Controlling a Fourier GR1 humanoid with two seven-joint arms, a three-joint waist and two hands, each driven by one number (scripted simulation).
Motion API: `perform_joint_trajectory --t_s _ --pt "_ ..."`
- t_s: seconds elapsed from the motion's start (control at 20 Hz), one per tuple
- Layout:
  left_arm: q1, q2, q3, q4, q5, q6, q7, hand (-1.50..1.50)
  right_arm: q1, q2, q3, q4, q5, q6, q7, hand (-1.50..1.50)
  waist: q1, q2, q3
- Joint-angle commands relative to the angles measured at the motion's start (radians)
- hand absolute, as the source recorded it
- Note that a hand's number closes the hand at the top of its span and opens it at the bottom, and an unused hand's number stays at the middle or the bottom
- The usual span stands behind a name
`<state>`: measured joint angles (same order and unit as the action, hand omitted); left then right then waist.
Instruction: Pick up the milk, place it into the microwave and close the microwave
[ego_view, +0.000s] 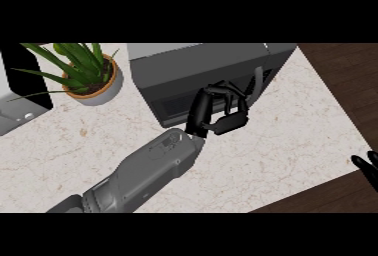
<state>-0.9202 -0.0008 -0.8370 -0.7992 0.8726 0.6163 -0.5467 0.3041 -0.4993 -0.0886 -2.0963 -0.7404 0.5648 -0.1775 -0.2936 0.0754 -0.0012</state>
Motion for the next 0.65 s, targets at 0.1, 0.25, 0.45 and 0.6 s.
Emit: perform_joint_trajectory --t_s 0.1,0.25,0.45,0.6 --pt "-0.051 0.001 0.058 0.111 0.037 0.005 -0.015 1.5 -0.008 -0.018 -0.002 -0.018 -0.021 0.015 0.008 -1.5 -0.01 0.02 -0.001" --pt "-0.044 0.001 0.054 0.113 0.048 0.014 -0.034 1.5 0.007 -0.022 0.007 -0.022 -0.025 0.015 0.019 -1.5 -0.024 0.023 -0.001" --pt "-0.052 0.001 0.058 0.117 0.061 0.017 -0.056 1.5 0.011 -0.024 0.007 -0.034 -0.04 0.013 0.024 -1.5 -0.027 0.021 -0.001" --pt "-0.056 0.001 0.053 0.122 0.074 0.016 -0.061 1.5 -0.003 -0.034 -0.004 -0.033 -0.047 0.013 0.026 -1.5 -0.015 0.02 0.0"
